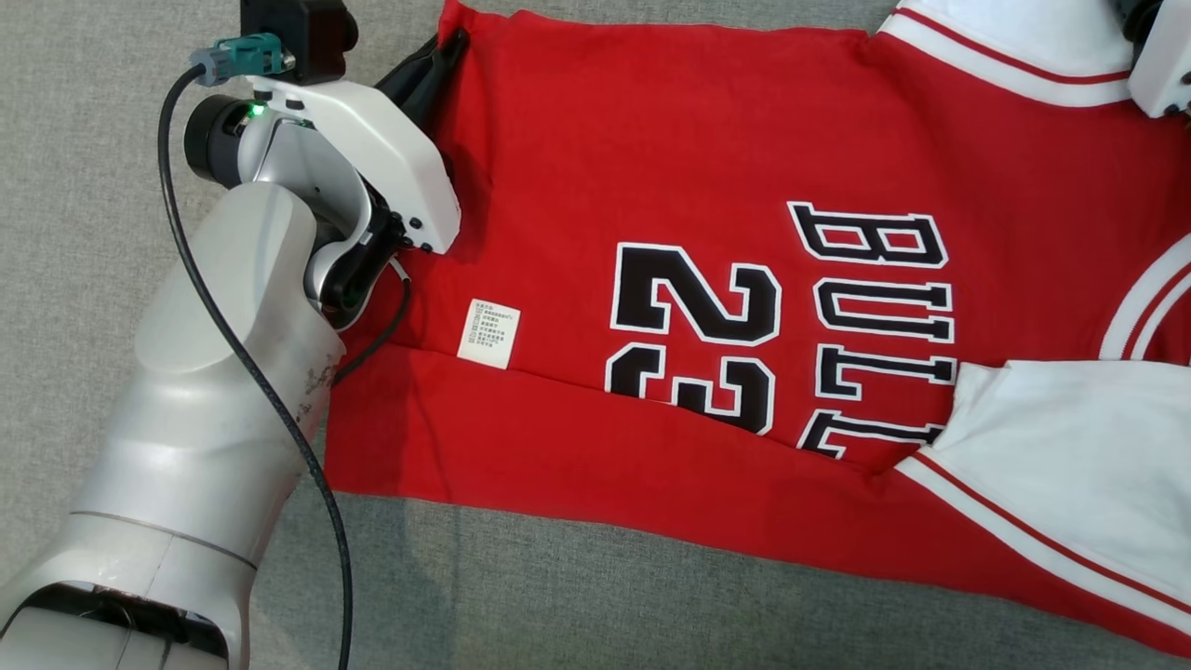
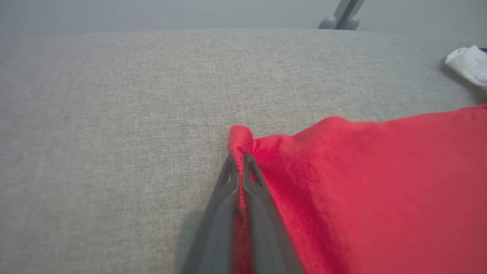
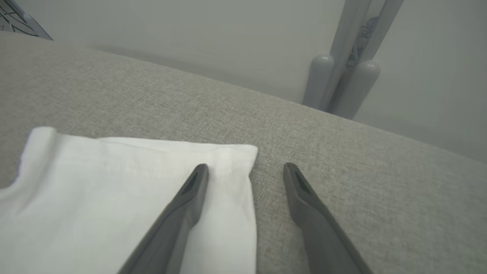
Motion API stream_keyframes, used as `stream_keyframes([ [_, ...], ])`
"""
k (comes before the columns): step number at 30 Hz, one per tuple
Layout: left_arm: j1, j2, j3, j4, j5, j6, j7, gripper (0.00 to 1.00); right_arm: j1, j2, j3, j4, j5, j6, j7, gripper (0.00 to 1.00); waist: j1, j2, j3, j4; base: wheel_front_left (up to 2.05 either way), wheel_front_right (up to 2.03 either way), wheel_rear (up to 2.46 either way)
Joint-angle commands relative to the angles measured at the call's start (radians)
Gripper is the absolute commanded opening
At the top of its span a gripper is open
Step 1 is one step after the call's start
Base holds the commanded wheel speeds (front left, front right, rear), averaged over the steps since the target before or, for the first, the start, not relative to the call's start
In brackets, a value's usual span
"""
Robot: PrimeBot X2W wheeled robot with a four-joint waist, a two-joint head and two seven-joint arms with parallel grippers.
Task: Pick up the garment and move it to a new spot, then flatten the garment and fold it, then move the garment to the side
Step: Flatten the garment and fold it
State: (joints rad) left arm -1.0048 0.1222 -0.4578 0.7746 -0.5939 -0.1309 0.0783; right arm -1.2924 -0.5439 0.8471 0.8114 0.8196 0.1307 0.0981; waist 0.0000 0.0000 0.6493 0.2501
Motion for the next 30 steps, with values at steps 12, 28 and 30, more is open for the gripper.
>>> stream_keyframes([
  [12,-0.003,0.054,-0.013,-0.007,-0.110,0.002,-0.054,0.00,-0.055,-0.052,0.106,-0.096,0.215,0.000,-0.076,0.00,0.0000,0.0000,-0.016,-0.023,0.00,0.00,0.00],
  [28,0.147,0.237,0.055,-0.245,-0.258,0.023,0.037,0.00,-0.006,-0.289,0.281,-0.427,0.326,0.000,-0.190,0.00,0.0000,0.0000,-0.115,-0.118,0.00,0.00,0.00],
  [30,0.172,0.258,0.064,-0.287,-0.267,0.036,0.053,0.00,-0.001,-0.304,0.284,-0.456,0.335,0.000,-0.208,0.00,0.0000,0.0000,-0.123,-0.127,0.00,0.00,0.00],
])
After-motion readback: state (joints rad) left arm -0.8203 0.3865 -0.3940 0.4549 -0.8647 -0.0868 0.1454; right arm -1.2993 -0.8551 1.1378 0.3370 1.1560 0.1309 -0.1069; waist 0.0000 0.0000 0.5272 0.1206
